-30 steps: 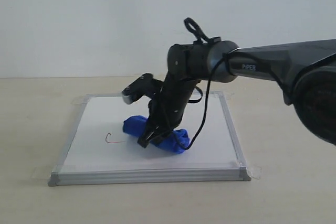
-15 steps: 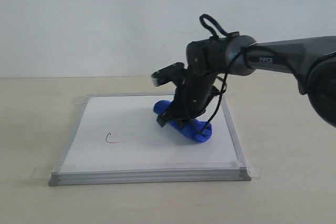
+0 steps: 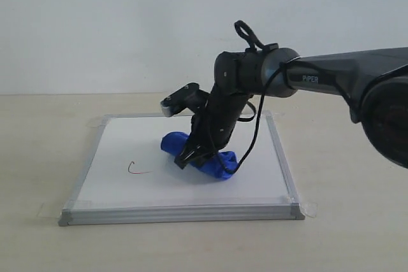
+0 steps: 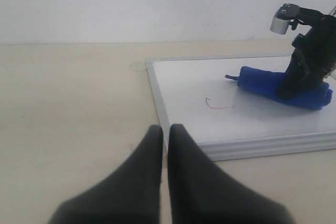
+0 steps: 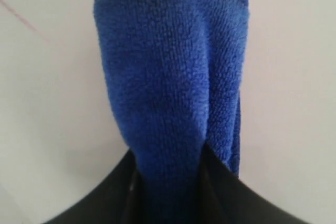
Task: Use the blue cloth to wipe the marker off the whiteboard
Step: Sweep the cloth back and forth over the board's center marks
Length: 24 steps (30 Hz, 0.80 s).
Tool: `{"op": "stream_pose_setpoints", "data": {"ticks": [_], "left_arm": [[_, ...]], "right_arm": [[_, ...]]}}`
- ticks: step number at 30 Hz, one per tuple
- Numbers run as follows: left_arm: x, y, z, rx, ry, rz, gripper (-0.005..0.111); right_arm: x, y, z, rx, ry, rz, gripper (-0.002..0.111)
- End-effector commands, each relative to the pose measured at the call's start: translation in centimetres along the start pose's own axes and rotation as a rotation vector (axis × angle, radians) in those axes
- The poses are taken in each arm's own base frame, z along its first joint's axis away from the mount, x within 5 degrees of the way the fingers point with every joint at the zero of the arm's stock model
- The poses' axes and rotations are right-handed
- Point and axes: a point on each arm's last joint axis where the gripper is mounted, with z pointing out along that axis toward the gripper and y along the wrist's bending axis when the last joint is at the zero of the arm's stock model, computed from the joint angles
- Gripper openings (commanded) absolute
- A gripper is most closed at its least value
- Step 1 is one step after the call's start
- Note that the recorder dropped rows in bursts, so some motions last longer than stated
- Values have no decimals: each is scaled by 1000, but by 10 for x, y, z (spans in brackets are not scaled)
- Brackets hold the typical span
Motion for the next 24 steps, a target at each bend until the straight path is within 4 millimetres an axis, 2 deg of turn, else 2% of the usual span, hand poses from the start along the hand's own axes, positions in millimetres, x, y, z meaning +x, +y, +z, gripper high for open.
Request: {"op": "stream_pose_setpoints", "data": {"ticks": [1,5,8,13,15,17,24], "left_arm": [[0,0,0,5,-8,-3,4],[0,0,0,5,-8,-3,4],[0,0,0,5,-8,-3,4],[0,0,0,5,-8,-3,4],[0,0,0,5,-8,-3,4],[0,0,0,5,-8,-3,4],[0,0,0,5,-8,-3,4]], "right_arm": [[22,12,29,-75,155,98,0],[35,-32,24,216,197,217,0],[47,-59,18,352,228,243,0],[48,-73,10,393,225,290,0],[43,-68,10,366,209,298,0],[37,-54,14,288,198,268,0],[15,16,42,30,161,132,0]]}}
